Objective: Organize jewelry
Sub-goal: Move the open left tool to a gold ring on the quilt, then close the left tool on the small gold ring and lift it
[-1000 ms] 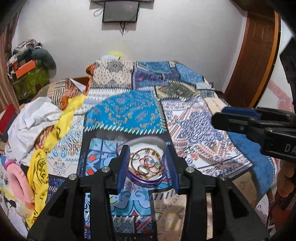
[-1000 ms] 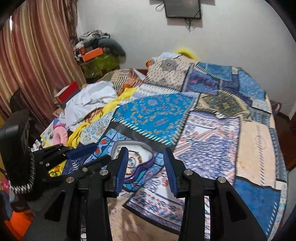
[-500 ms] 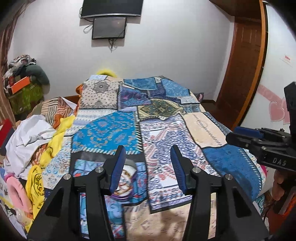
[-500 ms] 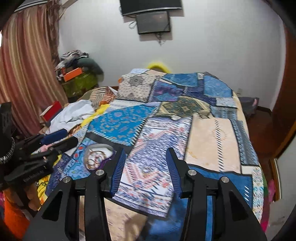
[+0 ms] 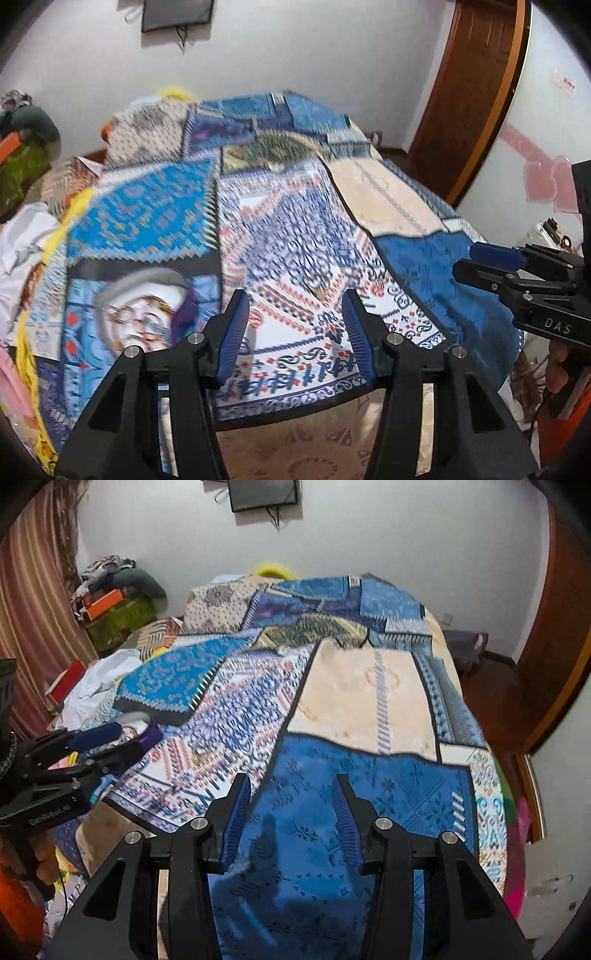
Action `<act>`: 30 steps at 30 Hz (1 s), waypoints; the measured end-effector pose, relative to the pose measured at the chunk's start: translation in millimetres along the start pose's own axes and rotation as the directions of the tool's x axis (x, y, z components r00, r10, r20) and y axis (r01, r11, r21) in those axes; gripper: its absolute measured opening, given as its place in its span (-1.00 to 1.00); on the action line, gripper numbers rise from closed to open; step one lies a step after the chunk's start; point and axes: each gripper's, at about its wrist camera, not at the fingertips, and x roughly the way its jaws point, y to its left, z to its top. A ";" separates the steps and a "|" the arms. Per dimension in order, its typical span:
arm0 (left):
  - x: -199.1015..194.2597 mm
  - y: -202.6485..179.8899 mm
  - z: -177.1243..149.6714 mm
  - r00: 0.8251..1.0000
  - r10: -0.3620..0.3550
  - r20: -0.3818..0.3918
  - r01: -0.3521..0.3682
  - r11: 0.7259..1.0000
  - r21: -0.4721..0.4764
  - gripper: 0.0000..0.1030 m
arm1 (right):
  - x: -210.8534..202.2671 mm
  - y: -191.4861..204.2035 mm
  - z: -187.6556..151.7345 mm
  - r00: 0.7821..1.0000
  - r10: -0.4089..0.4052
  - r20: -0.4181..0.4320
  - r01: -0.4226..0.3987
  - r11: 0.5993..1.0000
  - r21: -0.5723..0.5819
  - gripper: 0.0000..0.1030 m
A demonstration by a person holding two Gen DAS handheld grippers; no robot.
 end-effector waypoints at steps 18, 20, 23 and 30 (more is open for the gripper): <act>53.6 -7.4 4.7 0.996 -0.054 -0.067 0.056 0.998 0.031 -0.40 | 50.9 18.0 -1.6 0.993 0.094 -0.075 -0.100 0.992 -0.071 -0.35; 55.3 -7.8 4.0 0.996 -0.055 -0.065 0.057 0.998 0.036 -0.41 | 54.0 19.4 -1.7 0.991 0.105 -0.082 -0.111 0.991 -0.079 -0.47; 57.8 -7.1 3.7 0.996 -0.055 -0.063 0.057 0.998 0.033 -0.46 | 58.7 23.3 -2.9 0.991 0.101 -0.087 -0.110 0.989 -0.100 -0.61; 58.7 -7.3 3.1 0.997 -0.041 -0.058 0.043 0.999 0.031 -0.64 | 64.3 32.3 -4.2 0.992 0.093 -0.080 -0.104 0.985 -0.135 -0.82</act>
